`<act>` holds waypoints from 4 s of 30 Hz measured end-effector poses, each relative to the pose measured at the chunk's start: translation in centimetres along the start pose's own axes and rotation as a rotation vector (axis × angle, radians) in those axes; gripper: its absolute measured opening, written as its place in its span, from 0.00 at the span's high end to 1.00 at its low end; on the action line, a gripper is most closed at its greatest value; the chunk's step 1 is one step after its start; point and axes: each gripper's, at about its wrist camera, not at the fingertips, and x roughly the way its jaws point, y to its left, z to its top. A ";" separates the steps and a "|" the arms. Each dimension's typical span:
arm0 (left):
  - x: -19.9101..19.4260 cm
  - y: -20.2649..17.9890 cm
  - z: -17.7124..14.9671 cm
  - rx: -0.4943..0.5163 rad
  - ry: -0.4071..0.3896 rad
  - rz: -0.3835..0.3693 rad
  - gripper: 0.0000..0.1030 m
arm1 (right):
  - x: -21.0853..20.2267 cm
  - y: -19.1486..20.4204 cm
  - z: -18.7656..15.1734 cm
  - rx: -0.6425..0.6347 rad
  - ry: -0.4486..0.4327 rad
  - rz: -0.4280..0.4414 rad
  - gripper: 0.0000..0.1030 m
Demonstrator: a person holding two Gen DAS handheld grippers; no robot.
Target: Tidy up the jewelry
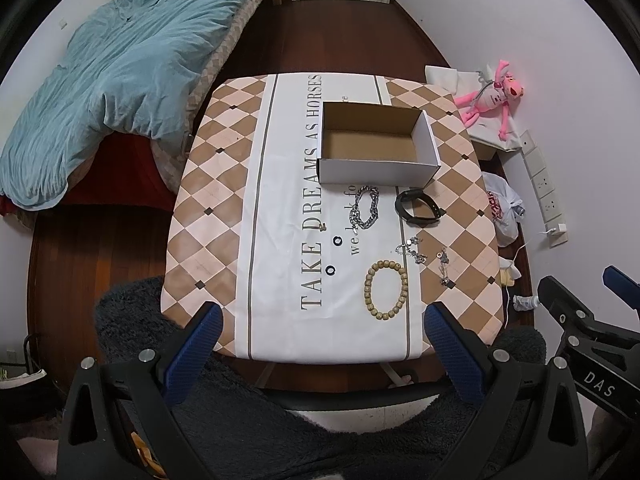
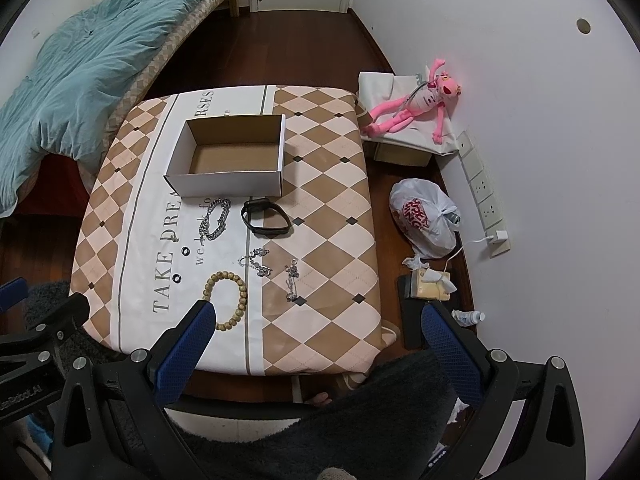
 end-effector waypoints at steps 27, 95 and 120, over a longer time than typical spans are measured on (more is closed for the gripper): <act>-0.9 -0.2 0.2 0.001 -0.023 -0.002 0.00 | -0.8 -0.1 0.6 -0.012 -0.031 -0.011 0.00; 20.5 -3.4 -0.3 0.094 0.211 0.124 0.00 | 23.9 1.3 -3.9 0.074 0.217 0.082 0.59; 21.7 -4.9 -3.0 0.149 0.192 -0.026 0.74 | 22.2 -2.3 -5.0 0.159 0.178 0.093 0.88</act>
